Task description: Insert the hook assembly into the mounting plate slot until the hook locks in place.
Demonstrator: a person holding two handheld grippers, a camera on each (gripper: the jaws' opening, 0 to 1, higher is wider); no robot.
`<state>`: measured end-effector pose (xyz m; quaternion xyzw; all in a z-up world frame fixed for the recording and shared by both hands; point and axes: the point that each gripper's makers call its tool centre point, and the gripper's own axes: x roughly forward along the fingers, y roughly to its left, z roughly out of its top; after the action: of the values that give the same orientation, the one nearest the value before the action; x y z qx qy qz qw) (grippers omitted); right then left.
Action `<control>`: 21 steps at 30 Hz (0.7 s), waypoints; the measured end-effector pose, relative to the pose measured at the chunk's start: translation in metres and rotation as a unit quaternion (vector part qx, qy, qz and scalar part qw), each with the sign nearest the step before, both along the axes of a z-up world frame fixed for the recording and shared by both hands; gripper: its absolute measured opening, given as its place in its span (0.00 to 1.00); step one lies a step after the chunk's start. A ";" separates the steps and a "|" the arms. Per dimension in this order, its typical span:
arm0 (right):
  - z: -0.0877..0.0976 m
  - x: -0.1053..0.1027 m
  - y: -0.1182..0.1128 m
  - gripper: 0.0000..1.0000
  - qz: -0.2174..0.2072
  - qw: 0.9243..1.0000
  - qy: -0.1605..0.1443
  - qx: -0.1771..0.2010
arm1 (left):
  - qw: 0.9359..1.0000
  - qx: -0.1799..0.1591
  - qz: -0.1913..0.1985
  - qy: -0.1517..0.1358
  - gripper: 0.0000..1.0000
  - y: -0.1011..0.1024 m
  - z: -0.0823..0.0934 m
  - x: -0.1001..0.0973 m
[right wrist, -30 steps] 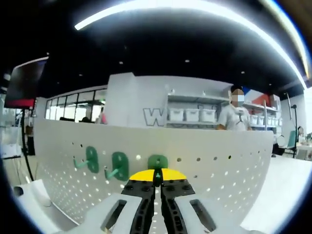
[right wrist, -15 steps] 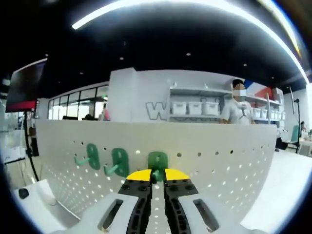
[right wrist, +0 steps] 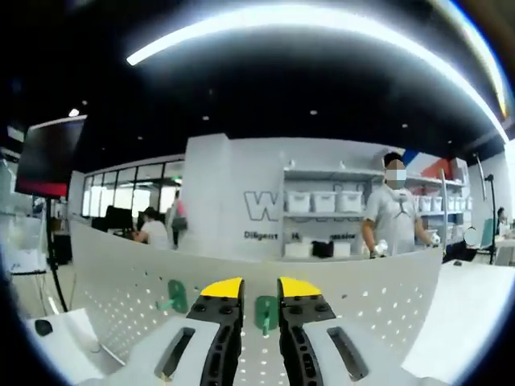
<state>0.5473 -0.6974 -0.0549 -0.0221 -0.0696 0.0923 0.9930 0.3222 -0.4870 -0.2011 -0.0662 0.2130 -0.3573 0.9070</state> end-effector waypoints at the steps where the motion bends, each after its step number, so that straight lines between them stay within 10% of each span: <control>1: -0.001 -0.001 0.000 0.15 0.000 1.000 0.001 -0.001 | 1.000 0.000 0.000 0.000 0.93 0.000 0.000 -0.001; 21: -0.073 -0.077 0.006 0.15 0.026 0.996 0.079 -0.033 | 1.000 0.001 -0.014 0.000 0.93 -0.007 -0.003 -0.009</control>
<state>0.4701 -0.6914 -0.1284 -0.0455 0.0121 0.1214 0.9915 0.3133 -0.4943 -0.2037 -0.0622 0.2139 -0.3699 0.9020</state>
